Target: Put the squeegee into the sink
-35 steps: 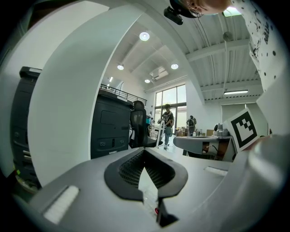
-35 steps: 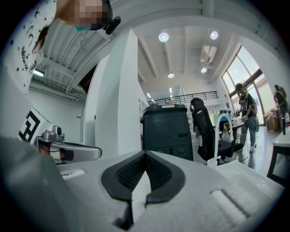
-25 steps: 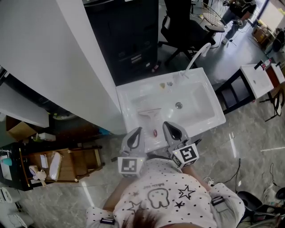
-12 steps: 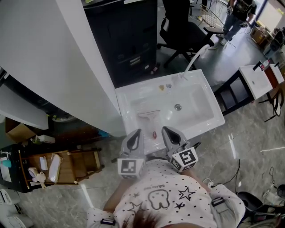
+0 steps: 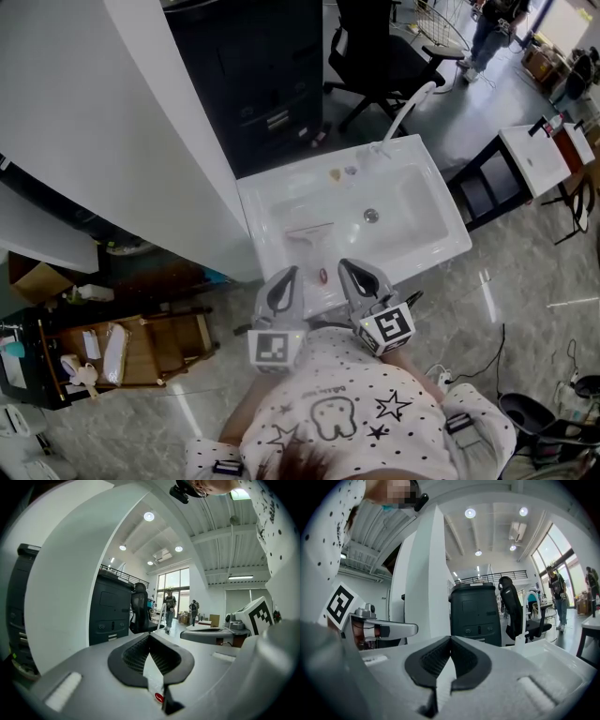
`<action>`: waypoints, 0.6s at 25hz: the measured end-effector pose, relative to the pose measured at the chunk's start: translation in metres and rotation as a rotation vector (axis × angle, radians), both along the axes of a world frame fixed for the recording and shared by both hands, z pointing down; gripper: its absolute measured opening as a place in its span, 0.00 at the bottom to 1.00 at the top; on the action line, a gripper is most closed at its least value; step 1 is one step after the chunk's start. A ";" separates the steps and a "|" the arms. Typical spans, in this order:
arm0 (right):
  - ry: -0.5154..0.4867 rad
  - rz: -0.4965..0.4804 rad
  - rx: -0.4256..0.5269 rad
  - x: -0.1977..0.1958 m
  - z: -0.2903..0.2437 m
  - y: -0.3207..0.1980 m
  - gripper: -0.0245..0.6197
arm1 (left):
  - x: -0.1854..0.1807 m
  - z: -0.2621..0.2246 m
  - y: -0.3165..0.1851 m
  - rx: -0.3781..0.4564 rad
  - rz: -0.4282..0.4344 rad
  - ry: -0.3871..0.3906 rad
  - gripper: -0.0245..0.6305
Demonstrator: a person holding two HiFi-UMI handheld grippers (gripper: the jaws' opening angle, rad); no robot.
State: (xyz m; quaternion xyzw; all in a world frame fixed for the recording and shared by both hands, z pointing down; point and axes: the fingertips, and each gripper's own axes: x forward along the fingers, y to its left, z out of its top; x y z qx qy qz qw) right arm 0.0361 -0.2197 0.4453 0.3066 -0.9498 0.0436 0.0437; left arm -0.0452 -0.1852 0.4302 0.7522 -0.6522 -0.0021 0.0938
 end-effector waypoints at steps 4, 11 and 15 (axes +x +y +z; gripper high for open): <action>0.000 0.003 0.003 -0.002 0.000 0.001 0.03 | -0.006 0.000 0.003 0.000 -0.010 0.001 0.03; 0.008 0.012 0.004 0.000 -0.001 0.005 0.03 | -0.004 0.000 0.009 -0.015 -0.010 -0.008 0.03; 0.016 0.009 0.002 0.001 -0.002 0.007 0.03 | 0.002 -0.003 0.012 -0.017 0.006 -0.018 0.03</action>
